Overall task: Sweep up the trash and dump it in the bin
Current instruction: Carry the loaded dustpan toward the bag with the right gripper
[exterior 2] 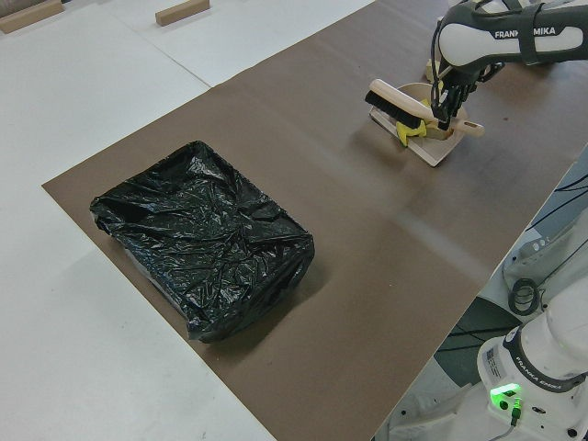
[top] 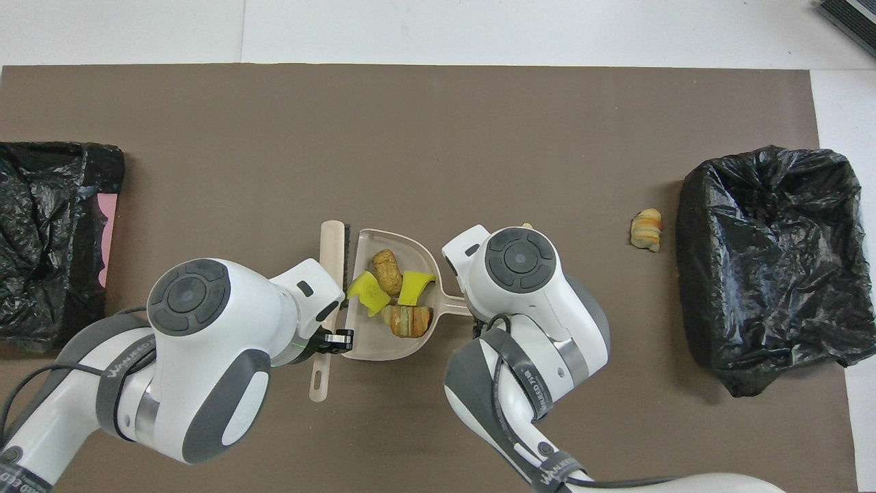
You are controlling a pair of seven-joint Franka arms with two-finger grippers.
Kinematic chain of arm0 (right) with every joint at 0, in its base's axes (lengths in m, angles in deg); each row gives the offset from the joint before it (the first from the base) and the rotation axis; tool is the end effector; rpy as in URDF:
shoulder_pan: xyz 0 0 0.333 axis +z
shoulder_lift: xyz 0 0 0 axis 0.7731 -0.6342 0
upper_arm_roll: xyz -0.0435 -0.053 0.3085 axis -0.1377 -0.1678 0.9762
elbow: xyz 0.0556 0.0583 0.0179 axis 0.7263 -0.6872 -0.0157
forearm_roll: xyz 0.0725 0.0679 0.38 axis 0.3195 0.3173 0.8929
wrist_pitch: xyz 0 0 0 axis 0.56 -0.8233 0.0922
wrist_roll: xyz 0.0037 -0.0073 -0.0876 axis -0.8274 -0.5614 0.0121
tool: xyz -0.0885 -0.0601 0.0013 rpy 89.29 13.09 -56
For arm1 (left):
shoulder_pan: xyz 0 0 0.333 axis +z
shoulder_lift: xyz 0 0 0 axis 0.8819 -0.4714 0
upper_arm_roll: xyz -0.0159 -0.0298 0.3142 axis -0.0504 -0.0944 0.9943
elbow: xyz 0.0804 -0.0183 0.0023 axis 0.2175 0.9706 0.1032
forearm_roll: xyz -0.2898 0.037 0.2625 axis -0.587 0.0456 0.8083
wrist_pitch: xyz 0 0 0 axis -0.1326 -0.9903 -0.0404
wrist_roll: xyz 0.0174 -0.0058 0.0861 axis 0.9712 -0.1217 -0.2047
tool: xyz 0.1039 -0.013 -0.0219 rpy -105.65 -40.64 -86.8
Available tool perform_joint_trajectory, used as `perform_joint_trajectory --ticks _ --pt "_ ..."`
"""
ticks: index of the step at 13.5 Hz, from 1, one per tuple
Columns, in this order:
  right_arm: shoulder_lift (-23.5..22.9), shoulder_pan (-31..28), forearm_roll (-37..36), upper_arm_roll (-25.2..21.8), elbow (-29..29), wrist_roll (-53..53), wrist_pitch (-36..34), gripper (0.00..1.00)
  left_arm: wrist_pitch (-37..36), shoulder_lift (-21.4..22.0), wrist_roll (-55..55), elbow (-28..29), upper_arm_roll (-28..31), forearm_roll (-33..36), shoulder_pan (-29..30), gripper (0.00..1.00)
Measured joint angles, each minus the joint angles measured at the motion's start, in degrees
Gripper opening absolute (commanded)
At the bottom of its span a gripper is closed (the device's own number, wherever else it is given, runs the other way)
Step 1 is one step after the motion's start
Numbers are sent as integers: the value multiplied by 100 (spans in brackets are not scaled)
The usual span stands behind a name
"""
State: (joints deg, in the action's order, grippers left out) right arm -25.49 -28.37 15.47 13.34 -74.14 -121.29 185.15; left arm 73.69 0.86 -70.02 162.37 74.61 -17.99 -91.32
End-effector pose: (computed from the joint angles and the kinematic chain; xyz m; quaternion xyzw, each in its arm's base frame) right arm 0.5012 0.3048 0.3480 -0.7644 -0.6423 0.0423 0.0373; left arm 0.4229 -0.2522 0.4135 0.9948 0.0031 -0.0833 0.0593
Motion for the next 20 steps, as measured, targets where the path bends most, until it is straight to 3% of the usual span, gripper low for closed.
perform_joint_trajectory --ticks 4,7,11,15,20 --pt "147 -223 27 -3 -8 -501 -1 0 -44 0 -530 1 -13 -5 -5 0" --pt "268 -522 514 -7 -23 -1262 -36 0 -99 39 -829 67 -58 -5 -20 0" --pt "545 -1021 932 -10 6 -2021 -435 0 -112 503 -969 724 -246 -2 -171 0" --pt "659 -1722 981 -17 312 -2940 -1064 0 53 1053 -1330 1464 -885 -2 -214 0" --pt "664 -2946 975 -51 953 -4168 -1787 0 544 1170 -2258 1788 -1636 -2 -509 0"
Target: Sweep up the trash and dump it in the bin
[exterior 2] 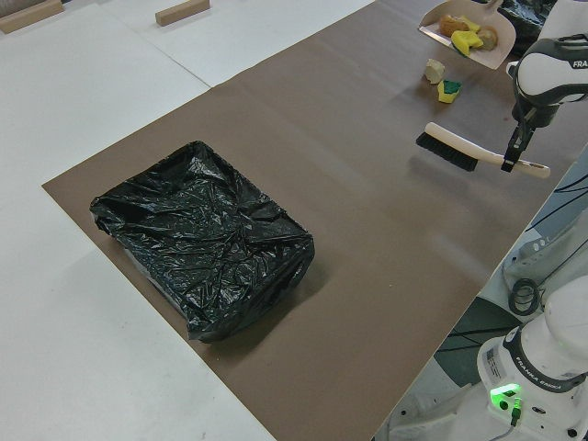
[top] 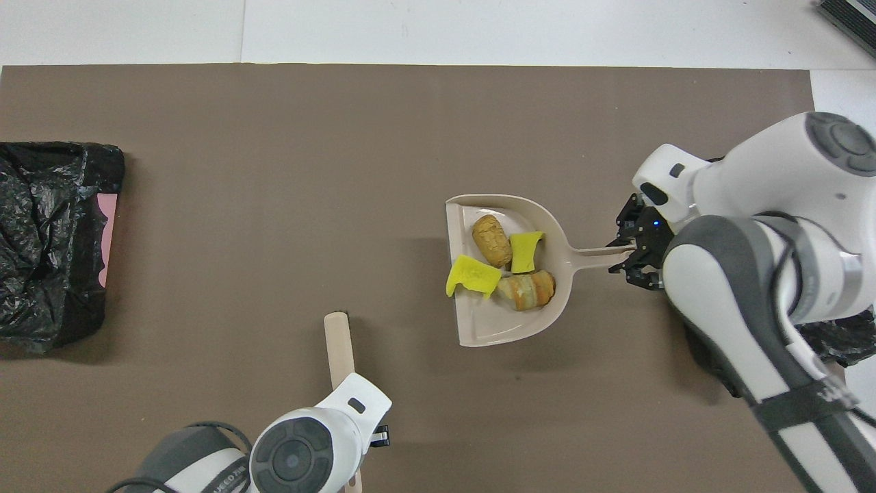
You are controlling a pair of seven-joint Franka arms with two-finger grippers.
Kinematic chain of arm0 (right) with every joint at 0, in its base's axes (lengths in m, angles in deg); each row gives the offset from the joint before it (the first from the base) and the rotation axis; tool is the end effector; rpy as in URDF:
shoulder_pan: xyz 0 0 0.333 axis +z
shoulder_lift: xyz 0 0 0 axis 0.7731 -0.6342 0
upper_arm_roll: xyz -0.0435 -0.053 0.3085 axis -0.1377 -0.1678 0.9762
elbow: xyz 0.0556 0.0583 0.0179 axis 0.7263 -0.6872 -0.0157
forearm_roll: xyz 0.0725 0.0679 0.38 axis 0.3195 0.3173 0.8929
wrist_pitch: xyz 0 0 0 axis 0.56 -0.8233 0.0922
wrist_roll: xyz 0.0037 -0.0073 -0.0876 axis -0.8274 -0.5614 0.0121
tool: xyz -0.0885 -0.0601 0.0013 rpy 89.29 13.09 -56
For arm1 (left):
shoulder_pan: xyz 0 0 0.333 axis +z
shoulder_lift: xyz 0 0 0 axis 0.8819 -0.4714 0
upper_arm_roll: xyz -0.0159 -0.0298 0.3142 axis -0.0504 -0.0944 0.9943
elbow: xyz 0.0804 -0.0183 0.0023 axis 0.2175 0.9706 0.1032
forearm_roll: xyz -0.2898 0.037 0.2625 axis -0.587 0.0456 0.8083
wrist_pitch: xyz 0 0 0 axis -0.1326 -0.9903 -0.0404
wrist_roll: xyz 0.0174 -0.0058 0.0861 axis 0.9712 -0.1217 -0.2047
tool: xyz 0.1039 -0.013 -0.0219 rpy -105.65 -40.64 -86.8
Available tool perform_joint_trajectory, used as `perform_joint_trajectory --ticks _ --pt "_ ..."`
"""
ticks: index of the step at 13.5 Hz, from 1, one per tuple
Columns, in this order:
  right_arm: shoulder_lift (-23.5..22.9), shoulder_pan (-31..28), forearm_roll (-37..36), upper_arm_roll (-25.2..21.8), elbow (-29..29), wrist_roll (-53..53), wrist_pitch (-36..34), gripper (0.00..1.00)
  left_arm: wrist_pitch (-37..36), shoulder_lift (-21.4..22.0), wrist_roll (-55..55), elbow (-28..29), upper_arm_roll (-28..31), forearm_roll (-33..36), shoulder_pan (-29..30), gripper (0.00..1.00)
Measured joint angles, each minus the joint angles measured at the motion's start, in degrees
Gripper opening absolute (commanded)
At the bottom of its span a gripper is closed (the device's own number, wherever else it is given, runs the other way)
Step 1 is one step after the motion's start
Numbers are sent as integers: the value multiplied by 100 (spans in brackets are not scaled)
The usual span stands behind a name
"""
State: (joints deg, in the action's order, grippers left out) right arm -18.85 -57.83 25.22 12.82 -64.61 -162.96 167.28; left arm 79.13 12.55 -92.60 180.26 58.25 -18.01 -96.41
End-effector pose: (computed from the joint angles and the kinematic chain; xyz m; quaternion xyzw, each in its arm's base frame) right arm 0.5792 0.0289 0.4683 -0.7045 -0.6993 -0.0285 0.1179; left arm 0.2526 -0.3214 0.3690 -0.9970 -0.0322 0.0681 0.0166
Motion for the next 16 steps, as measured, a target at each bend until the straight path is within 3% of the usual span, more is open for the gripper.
perform_joint_trajectory --ticks 4,7,13,14,15,16 --pt "-57 -1137 -155 -21 334 -971 -174 0 409 -1 -465 228 -38 -5 -657 0" --pt "-263 -1795 -648 -25 788 -1417 -177 0 541 -1 -505 355 -32 -95 -732 0" --pt "-424 -2478 -1827 -29 1186 -1582 -174 0 562 -76 -477 424 -27 -246 -732 0" --pt "-417 -2496 -1986 -44 1251 -1583 -174 0 563 -85 -450 430 -27 -268 -732 5" --pt "-407 -2501 -2135 -83 1317 -1583 -174 0 563 -90 -417 435 -26 -286 -732 30" --pt "-394 -2505 -2298 -130 1376 -1582 -175 0 563 -91 -405 436 -19 -289 -732 62"
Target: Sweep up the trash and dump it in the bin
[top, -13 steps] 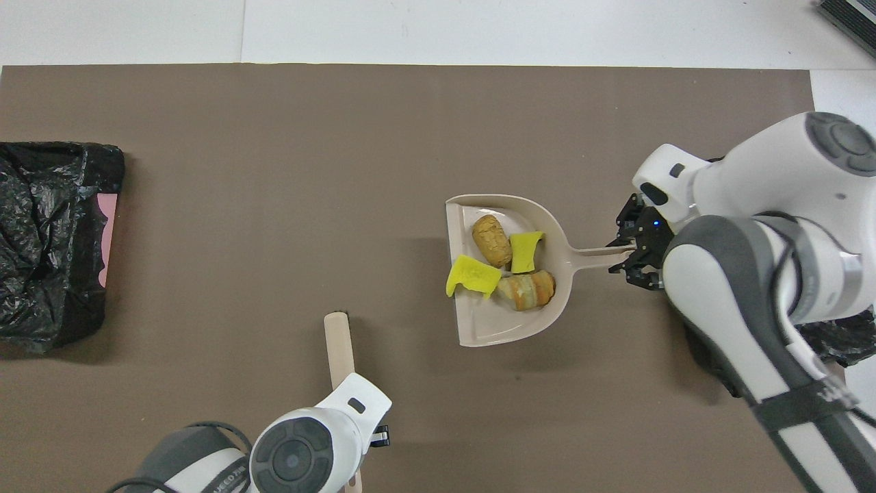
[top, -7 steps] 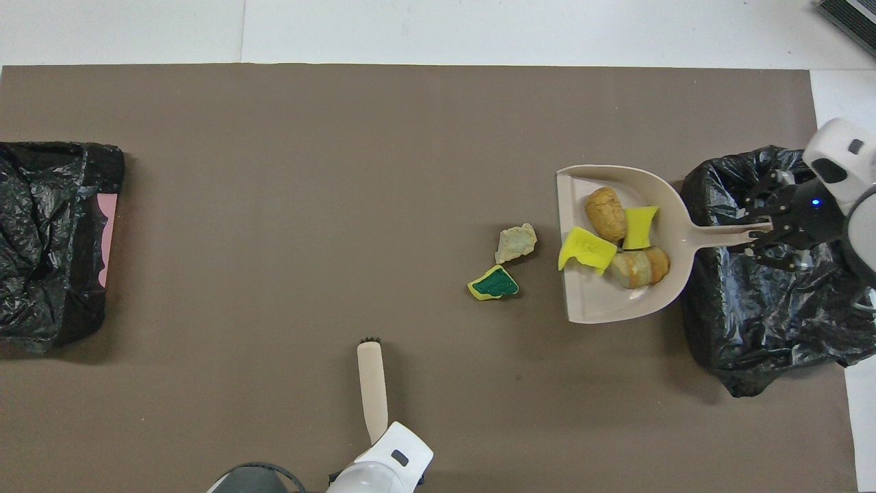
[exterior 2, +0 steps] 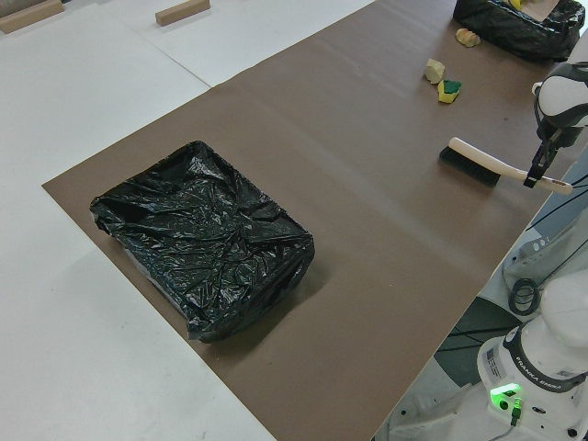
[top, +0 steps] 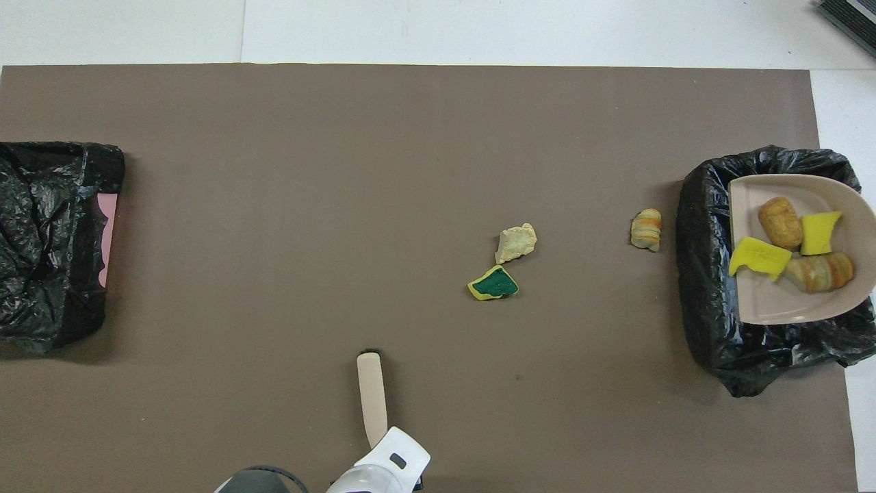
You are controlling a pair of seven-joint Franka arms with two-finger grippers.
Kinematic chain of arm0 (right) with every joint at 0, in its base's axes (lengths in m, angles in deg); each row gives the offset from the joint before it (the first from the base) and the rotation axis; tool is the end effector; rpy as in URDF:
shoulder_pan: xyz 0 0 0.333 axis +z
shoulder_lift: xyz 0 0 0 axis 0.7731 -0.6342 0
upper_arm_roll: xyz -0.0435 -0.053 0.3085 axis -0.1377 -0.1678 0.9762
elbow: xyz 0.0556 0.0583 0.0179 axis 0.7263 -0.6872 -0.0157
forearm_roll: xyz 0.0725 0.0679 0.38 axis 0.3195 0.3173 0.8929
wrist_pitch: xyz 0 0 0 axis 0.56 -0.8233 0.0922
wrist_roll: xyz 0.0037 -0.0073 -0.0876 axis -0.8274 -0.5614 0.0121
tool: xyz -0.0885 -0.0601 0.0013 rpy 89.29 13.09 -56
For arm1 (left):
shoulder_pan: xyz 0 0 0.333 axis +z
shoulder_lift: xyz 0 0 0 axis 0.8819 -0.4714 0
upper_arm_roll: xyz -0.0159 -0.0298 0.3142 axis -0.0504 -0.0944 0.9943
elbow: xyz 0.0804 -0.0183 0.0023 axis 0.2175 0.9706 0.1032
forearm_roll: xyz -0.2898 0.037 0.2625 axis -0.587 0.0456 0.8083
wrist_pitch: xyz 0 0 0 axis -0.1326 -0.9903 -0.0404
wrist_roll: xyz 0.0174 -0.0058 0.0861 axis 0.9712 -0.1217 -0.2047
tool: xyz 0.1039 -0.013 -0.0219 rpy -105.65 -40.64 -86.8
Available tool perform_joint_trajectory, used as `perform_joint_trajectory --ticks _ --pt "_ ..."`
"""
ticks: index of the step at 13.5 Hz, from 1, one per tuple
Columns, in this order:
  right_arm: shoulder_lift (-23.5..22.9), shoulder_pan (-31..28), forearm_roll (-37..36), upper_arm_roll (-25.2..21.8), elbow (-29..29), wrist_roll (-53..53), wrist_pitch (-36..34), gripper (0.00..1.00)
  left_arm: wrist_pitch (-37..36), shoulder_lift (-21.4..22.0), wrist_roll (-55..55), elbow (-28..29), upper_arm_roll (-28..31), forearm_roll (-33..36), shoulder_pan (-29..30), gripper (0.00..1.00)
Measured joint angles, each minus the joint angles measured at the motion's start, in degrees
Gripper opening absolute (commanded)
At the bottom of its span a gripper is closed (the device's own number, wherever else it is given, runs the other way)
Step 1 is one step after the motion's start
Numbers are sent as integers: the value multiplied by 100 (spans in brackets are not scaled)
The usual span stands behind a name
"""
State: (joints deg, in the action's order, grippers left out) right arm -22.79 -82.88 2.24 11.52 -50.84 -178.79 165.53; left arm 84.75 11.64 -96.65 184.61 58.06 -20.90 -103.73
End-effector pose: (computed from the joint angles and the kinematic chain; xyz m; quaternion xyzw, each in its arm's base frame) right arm 0.5521 -0.2820 0.5379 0.7384 0.6686 -0.0771 0.0424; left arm 0.2052 -0.3403 0.3385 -0.9968 -0.0253 0.0756 0.0112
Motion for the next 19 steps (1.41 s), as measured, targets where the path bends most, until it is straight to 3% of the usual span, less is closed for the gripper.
perform_joint_trajectory --ticks 1,2,6,9,12,16,19 --pt "22 -3 -185 -32 44 0 0 0 0 -4 11 0 11 -1 3 90" --pt "59 -3 -408 -41 74 0 0 0 0 -17 32 0 23 -2 14 100" --pt "234 208 -1411 15 54 119 -16 0 0 -228 507 -214 93 -6 292 100" --pt "416 481 -1796 29 -292 693 -262 0 -350 -715 1039 -1090 117 89 992 100" --pt "765 724 -2341 37 -870 1168 -311 0 -625 -1078 1592 -1961 150 699 1642 100" --pt "968 726 -3053 24 -942 1204 -309 0 -1174 -1106 2703 -2897 165 881 2561 100" --pt "1175 726 -3119 50 -900 1203 -307 0 -1887 -1103 3480 -3698 177 1102 3105 100"
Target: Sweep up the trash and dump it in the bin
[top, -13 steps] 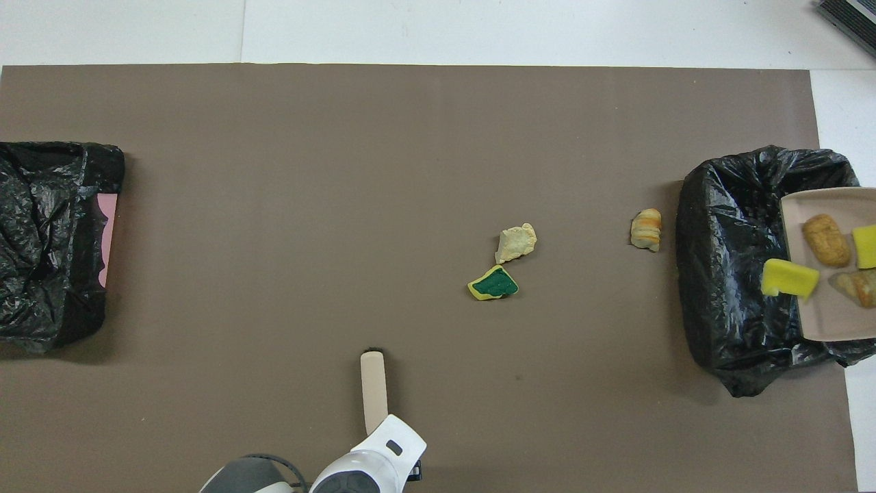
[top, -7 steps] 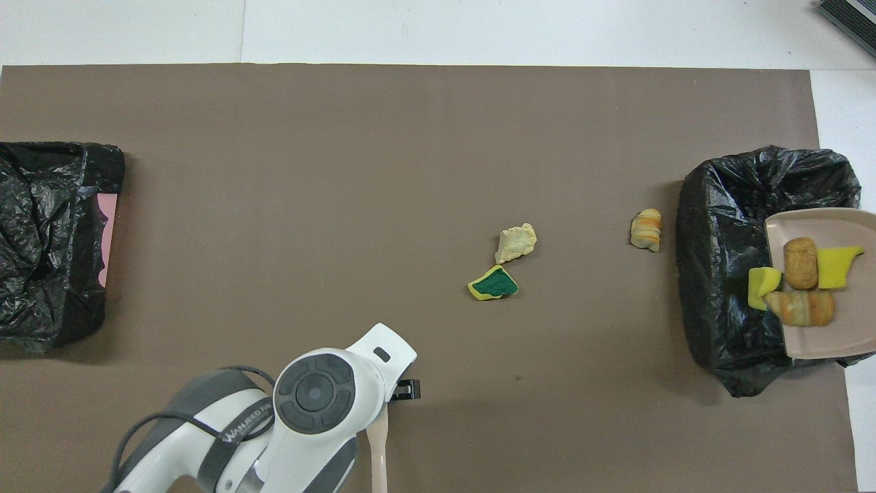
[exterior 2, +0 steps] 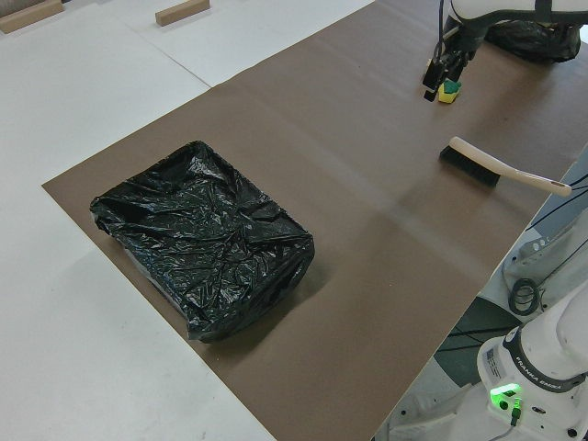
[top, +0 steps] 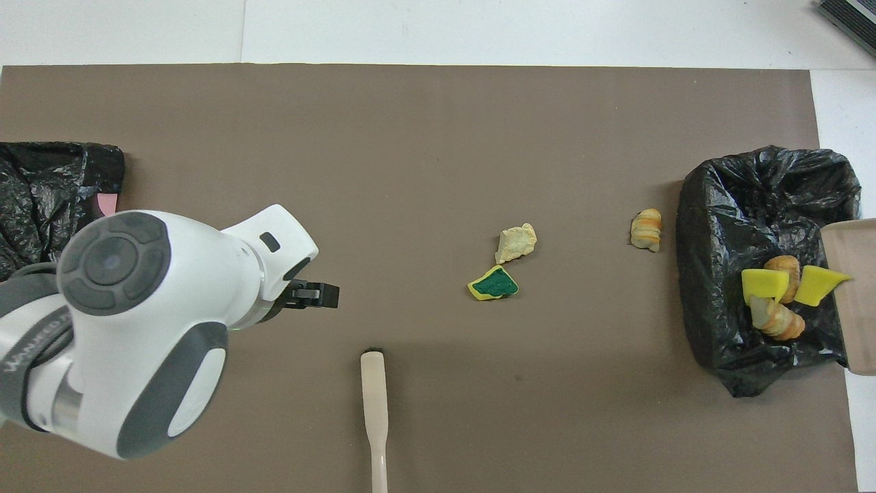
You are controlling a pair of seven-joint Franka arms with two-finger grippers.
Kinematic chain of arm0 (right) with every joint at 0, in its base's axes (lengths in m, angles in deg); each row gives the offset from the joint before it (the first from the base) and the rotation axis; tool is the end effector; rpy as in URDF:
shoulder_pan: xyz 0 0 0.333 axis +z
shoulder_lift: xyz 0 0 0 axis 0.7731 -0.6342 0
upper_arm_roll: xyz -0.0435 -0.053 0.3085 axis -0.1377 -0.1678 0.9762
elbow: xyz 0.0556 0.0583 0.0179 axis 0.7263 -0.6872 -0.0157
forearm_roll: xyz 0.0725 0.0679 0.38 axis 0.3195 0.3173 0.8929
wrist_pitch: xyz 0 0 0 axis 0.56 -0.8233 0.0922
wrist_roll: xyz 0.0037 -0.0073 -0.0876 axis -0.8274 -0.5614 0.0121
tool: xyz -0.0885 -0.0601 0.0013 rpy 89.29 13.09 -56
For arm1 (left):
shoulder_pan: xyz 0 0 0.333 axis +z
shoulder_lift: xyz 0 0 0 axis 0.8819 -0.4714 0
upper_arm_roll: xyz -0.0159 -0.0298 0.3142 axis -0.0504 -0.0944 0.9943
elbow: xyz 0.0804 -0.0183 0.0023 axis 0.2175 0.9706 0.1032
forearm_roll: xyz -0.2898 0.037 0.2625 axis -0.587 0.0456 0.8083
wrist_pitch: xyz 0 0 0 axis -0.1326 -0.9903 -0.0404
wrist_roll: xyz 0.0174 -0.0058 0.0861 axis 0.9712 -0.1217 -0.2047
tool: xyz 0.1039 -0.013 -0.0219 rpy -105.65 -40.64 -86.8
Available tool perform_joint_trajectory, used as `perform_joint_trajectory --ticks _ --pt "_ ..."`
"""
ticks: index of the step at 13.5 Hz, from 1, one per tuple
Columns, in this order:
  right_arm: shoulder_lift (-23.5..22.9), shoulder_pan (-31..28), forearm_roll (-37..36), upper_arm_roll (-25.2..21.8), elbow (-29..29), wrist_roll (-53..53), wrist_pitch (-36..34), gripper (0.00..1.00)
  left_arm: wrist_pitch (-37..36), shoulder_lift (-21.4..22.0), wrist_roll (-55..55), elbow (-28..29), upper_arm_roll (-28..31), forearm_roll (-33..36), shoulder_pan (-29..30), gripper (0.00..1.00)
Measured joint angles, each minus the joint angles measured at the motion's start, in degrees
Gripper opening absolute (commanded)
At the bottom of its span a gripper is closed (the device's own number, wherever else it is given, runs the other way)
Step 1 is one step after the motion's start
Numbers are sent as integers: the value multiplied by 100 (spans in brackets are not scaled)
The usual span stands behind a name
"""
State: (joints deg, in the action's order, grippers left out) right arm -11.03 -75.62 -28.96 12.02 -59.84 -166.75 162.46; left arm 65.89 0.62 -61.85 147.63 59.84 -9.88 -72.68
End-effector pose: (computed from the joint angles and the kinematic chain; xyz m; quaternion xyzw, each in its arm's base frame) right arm 0.5148 -0.2241 0.6007 0.6918 0.6242 -0.2994 0.2051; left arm 0.4715 -0.2360 0.5170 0.9971 -0.0734 0.0025 0.0180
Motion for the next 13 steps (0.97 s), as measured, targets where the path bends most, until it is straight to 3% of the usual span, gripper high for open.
perform_joint_trajectory --ticks 6,13 --pt "85 38 743 367 102 0 2 0 -242 -14 609 -288 70 236 355 100" --pt "79 41 1273 460 559 0 -470 0 -827 -137 1637 -1473 918 244 375 100"
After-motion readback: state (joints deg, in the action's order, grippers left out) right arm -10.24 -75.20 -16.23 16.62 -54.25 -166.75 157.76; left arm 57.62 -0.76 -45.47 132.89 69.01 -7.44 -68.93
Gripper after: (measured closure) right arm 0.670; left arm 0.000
